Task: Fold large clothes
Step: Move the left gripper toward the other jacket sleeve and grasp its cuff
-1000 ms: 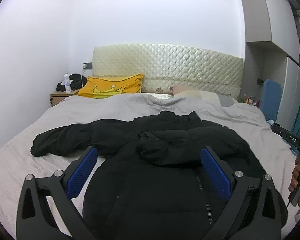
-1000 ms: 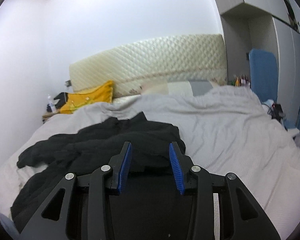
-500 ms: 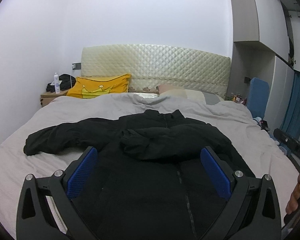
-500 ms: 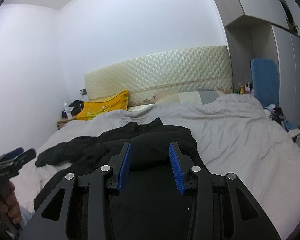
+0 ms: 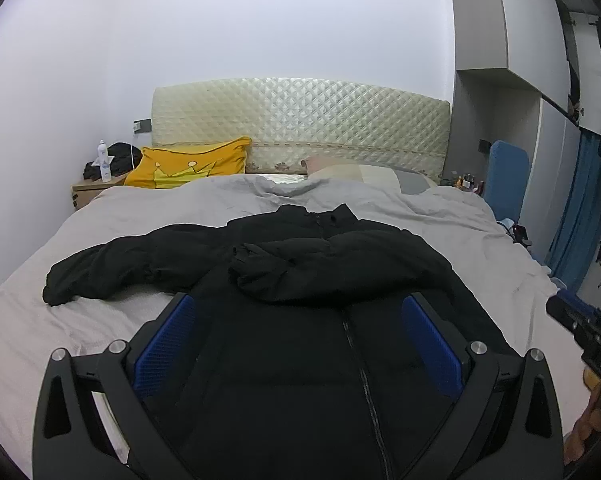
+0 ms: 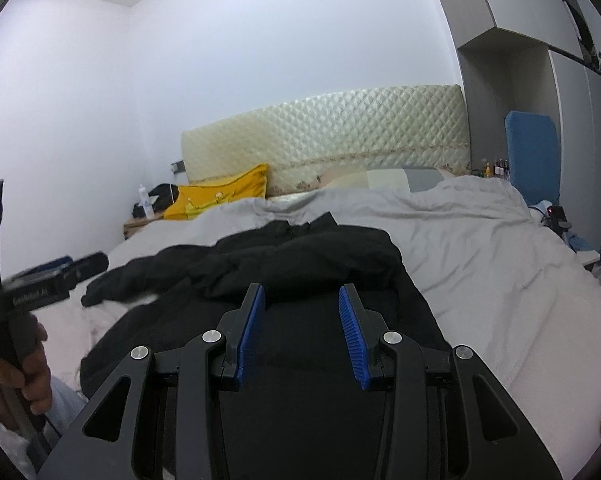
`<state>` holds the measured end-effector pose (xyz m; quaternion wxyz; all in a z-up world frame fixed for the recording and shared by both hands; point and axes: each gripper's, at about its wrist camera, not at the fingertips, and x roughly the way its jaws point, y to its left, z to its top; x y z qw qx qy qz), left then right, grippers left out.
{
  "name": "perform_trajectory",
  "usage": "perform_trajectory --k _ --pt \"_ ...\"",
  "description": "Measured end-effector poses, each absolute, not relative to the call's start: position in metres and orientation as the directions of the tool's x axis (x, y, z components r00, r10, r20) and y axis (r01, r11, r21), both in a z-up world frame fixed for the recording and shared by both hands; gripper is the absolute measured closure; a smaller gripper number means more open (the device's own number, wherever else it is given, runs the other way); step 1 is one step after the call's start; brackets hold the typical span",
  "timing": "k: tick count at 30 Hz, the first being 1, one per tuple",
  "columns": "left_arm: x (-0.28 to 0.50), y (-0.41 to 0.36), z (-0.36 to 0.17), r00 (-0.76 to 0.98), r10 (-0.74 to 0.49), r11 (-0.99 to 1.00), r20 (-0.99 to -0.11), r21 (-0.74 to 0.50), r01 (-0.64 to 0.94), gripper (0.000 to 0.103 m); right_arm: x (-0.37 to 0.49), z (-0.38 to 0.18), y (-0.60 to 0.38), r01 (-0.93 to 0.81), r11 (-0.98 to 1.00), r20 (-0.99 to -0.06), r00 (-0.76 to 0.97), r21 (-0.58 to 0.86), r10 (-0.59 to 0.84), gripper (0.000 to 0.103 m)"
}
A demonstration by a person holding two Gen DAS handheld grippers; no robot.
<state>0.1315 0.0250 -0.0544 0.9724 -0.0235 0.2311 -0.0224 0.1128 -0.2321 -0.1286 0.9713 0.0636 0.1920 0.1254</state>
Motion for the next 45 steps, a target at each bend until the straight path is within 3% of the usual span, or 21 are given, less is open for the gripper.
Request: perform_trajectory --k 17,29,33,37,42,45 --pt "0.149 0.055 -0.068 0.874 -0.066 0.993 -0.481 -0.118 0.010 0.000 0.101 -0.144 -0.231 -0.221 0.963 -0.385 0.884 0.157 0.266 0.064" --pt "0.202 0.151 -0.050 0.845 0.047 0.991 -0.532 -0.081 -0.107 0.000 0.100 -0.146 -0.231 -0.197 0.969 -0.372 0.897 0.148 0.239 0.049" --pt "0.223 0.204 -0.039 0.823 0.094 0.982 -0.560 -0.084 -0.169 0.000 0.100 -0.146 -0.232 -0.189 0.970 -0.361 0.903 0.152 0.232 0.034" --pt "0.240 0.256 -0.037 0.796 0.127 0.965 -0.592 -0.111 -0.237 0.000 0.101 -0.146 -0.231 -0.194 0.969 -0.355 0.904 0.154 0.237 0.028" --pt "0.263 0.332 -0.059 0.719 0.054 0.901 -0.693 -0.276 -0.334 0.000 0.100 -0.147 -0.229 -0.189 0.971 -0.347 0.910 0.144 0.229 0.018" --pt "0.270 0.362 -0.075 0.696 0.042 0.872 -0.717 -0.313 -0.375 0.000 0.103 -0.149 -0.223 -0.187 0.973 -0.350 0.910 0.136 0.224 0.008"
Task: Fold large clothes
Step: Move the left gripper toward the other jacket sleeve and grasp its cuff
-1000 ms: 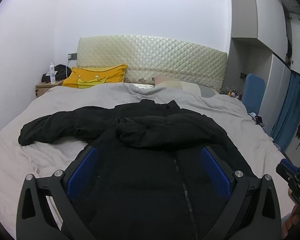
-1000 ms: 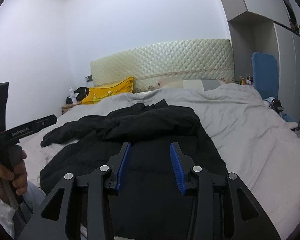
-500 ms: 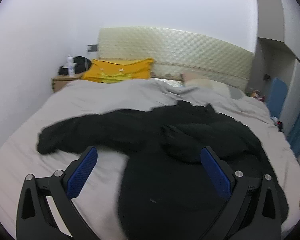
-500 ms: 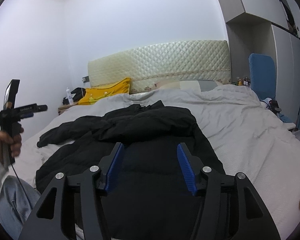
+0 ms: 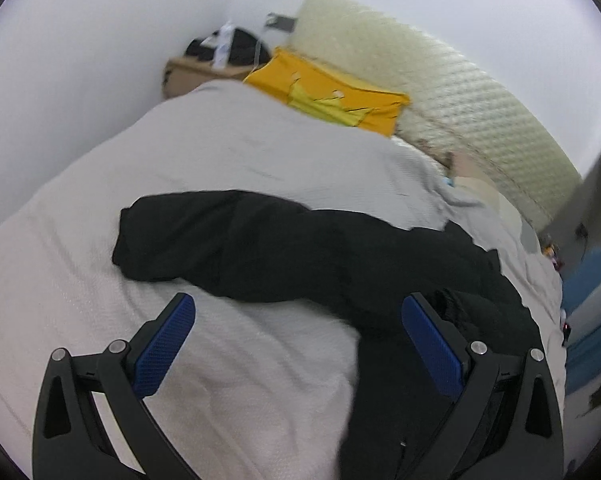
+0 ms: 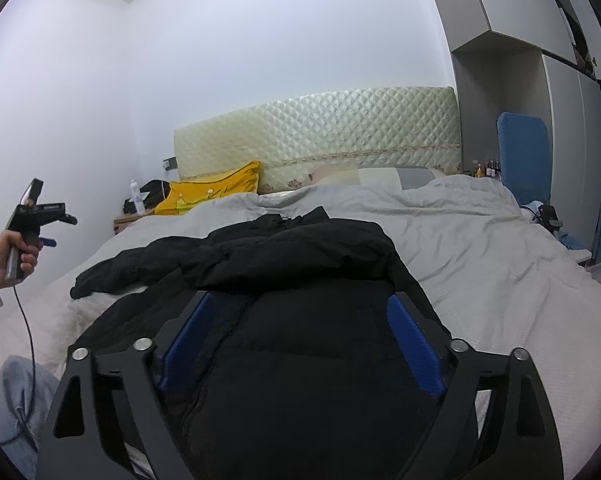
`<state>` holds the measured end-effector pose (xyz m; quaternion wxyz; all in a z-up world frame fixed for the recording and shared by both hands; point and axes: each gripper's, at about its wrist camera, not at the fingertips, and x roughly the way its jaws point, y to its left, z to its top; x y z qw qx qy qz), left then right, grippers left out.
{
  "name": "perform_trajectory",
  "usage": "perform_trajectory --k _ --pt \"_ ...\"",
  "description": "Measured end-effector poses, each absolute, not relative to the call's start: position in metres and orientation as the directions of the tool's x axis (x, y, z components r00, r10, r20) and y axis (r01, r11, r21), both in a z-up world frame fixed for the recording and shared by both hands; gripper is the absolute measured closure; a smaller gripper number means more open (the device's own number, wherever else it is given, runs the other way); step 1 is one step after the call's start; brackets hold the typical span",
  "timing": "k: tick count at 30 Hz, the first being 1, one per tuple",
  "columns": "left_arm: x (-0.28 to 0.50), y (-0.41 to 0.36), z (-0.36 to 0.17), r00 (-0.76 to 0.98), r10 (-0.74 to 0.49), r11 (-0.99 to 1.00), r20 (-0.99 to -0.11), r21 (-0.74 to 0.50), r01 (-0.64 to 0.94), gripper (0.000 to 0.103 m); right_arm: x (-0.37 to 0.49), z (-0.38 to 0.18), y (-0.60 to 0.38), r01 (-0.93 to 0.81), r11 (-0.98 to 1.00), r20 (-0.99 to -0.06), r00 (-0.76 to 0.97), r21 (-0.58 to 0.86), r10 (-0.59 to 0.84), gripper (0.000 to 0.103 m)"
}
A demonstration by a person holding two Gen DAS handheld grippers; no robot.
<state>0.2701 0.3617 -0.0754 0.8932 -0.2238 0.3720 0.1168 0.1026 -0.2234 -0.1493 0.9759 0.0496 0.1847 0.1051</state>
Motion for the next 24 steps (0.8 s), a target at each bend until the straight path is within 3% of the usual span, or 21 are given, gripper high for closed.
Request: perform_trajectory --k 3,12,24 --pt "0.277 0.388 -0.098 0.680 0.018 0.843 -0.733 -0.354 -0.404 0.000 0.107 -0.151 -0.219 -0.176 0.977 -0.360 0.910 0.118 0.208 0.001" --pt "0.278 0.476 -0.195 0.688 -0.186 0.555 -0.701 -0.653 -0.515 0.001 0.119 -0.157 -0.198 -0.163 0.978 -0.403 0.892 0.131 0.203 0.000" --pt "0.292 0.546 -0.276 0.737 -0.227 0.310 -0.637 -0.765 -0.565 0.001 0.149 -0.161 -0.181 -0.107 0.978 -0.466 0.867 0.179 0.180 0.000"
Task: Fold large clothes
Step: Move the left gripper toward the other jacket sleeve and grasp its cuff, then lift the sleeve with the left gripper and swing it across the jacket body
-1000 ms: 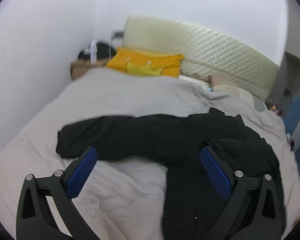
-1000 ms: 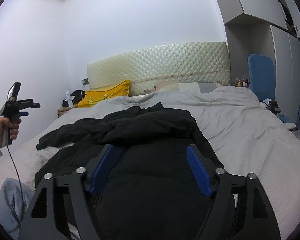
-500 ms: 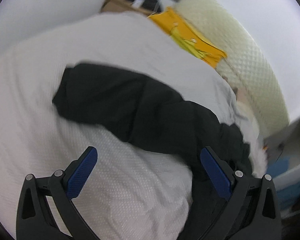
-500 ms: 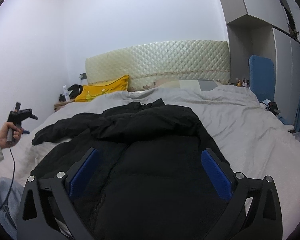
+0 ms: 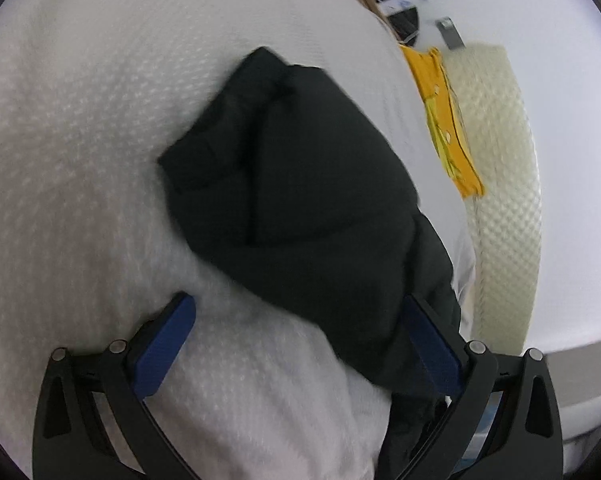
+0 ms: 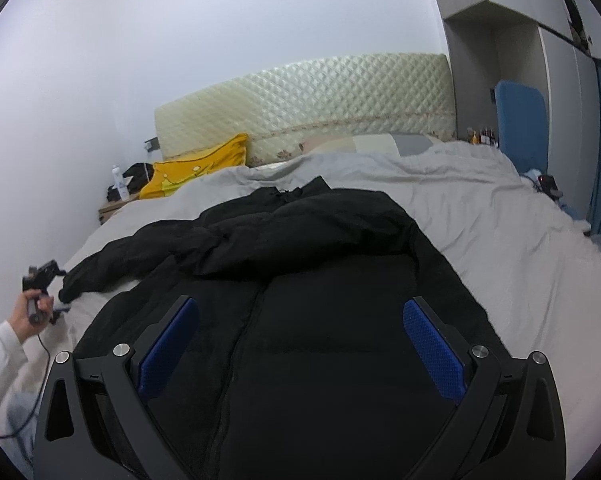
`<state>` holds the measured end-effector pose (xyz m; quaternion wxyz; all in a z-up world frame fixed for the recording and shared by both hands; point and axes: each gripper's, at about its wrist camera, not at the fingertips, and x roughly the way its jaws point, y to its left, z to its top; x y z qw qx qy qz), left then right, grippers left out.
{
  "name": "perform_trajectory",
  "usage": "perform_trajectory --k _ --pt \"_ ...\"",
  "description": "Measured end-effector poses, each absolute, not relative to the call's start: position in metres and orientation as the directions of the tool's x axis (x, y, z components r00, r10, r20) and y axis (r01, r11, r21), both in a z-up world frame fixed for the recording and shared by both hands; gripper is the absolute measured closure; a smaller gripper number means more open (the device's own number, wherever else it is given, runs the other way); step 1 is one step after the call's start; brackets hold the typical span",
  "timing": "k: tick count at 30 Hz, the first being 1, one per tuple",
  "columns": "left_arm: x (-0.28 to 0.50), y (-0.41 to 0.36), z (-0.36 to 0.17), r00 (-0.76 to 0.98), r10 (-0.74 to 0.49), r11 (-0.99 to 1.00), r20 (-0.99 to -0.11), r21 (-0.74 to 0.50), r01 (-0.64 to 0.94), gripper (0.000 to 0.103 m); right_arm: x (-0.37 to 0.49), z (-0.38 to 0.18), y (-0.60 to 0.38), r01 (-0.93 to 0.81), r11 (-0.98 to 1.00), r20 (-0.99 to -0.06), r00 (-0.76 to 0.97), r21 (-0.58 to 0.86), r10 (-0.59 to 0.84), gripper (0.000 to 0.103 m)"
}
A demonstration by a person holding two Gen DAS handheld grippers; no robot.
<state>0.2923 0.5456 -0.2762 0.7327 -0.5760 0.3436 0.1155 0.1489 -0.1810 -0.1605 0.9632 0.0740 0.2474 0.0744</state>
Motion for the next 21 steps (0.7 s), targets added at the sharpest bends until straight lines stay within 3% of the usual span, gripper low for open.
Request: perform_trajectory --k 3,7,9,12,14,17,21 --pt "0.303 0.555 -0.273 0.756 -0.223 0.307 -0.615 -0.780 -0.545 0.002 0.159 -0.166 -0.180 -0.080 0.979 -0.482 0.861 0.189 0.163 0.000" --pt "0.318 0.566 -0.276 0.757 -0.225 0.278 -0.614 -0.785 -0.554 0.015 0.167 -0.174 -0.182 -0.047 0.977 -0.501 0.853 0.207 0.148 0.000" --pt "0.325 0.569 -0.277 0.752 -0.218 0.264 -0.622 -0.779 -0.569 0.025 0.170 -0.176 -0.183 -0.036 0.977 -0.511 0.848 0.209 0.141 0.000" --pt "0.330 0.573 -0.282 0.737 -0.203 0.263 -0.644 -0.761 -0.593 0.047 0.171 -0.178 -0.185 -0.024 0.977 -0.519 0.844 0.211 0.133 0.000" --pt "0.329 0.576 -0.279 0.742 -0.181 0.277 -0.646 -0.757 -0.592 0.067 0.170 -0.178 -0.187 -0.020 0.977 -0.520 0.844 0.213 0.130 0.000" --pt "0.328 0.576 -0.260 0.744 -0.136 0.312 -0.654 -0.741 -0.595 0.084 0.166 -0.175 -0.187 -0.019 0.978 -0.514 0.848 0.209 0.126 0.000" --pt "0.322 0.575 -0.218 0.723 -0.033 0.389 -0.690 -0.675 -0.627 0.093 0.161 -0.171 -0.188 -0.025 0.980 -0.502 0.856 0.199 0.124 0.000"
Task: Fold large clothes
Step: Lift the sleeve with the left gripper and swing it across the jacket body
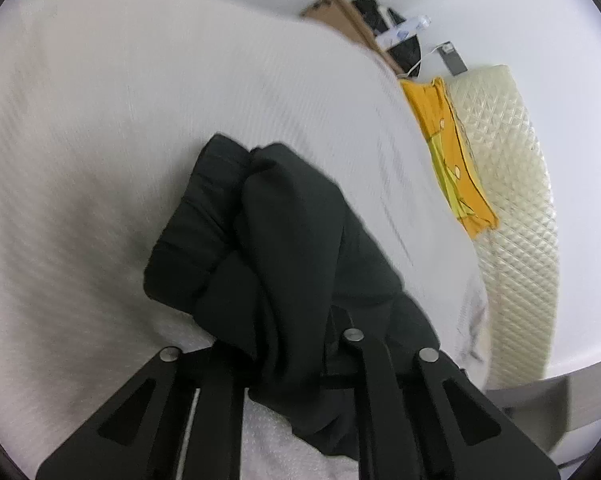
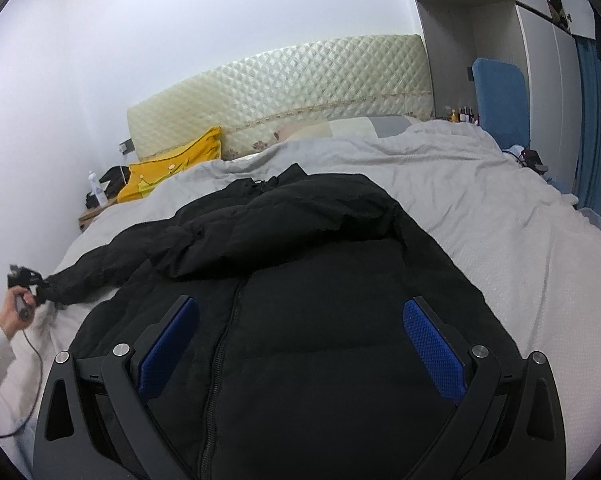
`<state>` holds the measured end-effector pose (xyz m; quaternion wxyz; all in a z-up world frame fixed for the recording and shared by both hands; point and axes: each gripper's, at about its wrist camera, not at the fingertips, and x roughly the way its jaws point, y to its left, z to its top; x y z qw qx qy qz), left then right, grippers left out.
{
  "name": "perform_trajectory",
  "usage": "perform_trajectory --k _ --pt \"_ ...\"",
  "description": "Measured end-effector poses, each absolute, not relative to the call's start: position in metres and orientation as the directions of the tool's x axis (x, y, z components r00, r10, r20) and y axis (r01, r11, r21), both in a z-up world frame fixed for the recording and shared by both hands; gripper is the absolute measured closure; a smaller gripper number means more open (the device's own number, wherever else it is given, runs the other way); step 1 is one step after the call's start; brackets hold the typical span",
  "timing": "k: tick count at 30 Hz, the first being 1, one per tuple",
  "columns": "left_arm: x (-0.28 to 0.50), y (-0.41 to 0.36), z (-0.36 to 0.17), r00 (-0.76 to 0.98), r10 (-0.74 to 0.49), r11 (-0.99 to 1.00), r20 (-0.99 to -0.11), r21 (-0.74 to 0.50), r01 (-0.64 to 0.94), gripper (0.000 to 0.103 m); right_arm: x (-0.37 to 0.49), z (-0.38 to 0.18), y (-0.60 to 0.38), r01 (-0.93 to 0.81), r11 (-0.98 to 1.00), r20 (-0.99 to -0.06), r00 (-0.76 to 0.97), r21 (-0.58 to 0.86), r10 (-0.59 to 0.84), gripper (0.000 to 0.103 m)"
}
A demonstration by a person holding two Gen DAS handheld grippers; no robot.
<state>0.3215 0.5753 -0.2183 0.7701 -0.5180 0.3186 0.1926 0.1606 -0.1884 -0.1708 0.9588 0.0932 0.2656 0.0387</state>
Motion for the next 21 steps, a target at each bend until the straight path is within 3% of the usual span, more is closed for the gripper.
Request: perform_trajectory --k 9,21 --pt "0.305 0.556 -0.118 0.741 0.061 0.488 -0.668 -0.628 -0.607 0.096 0.149 -0.160 -0.204 -0.040 0.971 -0.468 0.871 0.237 0.150 0.000" --pt "0.315 0.441 0.023 0.792 0.139 0.739 -0.595 -0.470 -0.483 0.097 0.120 -0.134 -0.213 -0.145 0.970 -0.358 0.910 0.195 0.208 0.000"
